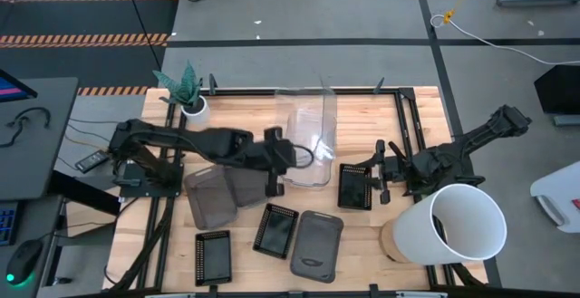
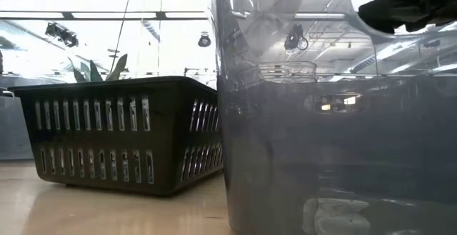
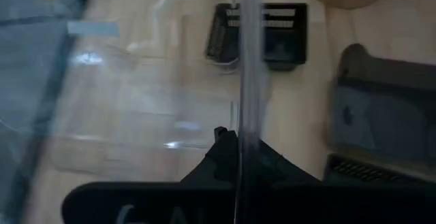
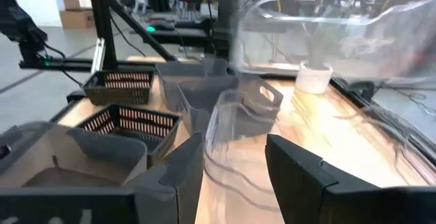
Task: Stack baskets by color
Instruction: Stack the left transparent bin on the right transparent bins
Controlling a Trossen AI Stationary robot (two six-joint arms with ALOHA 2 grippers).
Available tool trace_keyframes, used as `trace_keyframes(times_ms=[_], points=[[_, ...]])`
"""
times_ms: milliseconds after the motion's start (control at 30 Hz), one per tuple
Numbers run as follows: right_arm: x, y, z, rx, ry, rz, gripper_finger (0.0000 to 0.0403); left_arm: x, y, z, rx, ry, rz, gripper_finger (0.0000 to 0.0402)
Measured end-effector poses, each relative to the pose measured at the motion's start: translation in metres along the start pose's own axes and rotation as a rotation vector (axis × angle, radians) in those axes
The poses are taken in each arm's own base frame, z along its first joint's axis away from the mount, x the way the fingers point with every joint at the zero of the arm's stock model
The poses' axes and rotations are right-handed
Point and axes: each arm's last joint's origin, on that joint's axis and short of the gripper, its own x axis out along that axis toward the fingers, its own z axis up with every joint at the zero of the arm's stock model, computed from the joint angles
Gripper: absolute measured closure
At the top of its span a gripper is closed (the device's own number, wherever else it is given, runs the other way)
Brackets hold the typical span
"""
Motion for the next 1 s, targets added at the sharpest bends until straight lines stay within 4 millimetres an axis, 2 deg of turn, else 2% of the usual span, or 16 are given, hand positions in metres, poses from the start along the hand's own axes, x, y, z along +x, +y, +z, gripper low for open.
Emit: trace_keyframes(times_ms=[167,333,467,700,867,1000], points=[[-0.004,0.002,-0.003,0.005,0.025,-0.031,0.0239,0.023,-0.018,-0.004,0.004,0.058,-0.021,0.0397],[-0.006,0.004,-0.003,0.011,0.022,-0.038,0.0239,0.044,-0.021,0.003,0.027,0.072,-0.035,0.0397],[-0.006,0.005,-0.003,0.018,0.025,-0.034,0.0239,0.061,-0.020,0.000,0.013,0.185,-0.077,0.0397],[-0.006,0.005,-0.011,0.020,0.027,-0.045,0.0239,0.060,-0.019,0.016,0.010,0.295,-0.090,0.0397],[-0.006,0.004,-0.014,0.038,-0.004,-0.045,0.0239,0.074,-0.020,0.010,-0.014,0.433,-0.150,0.0397],[-0.006,0.004,-0.015,0.038,-0.006,-0.044,0.0239,0.075,-0.020,0.005,-0.029,0.502,-0.177,0.0397]])
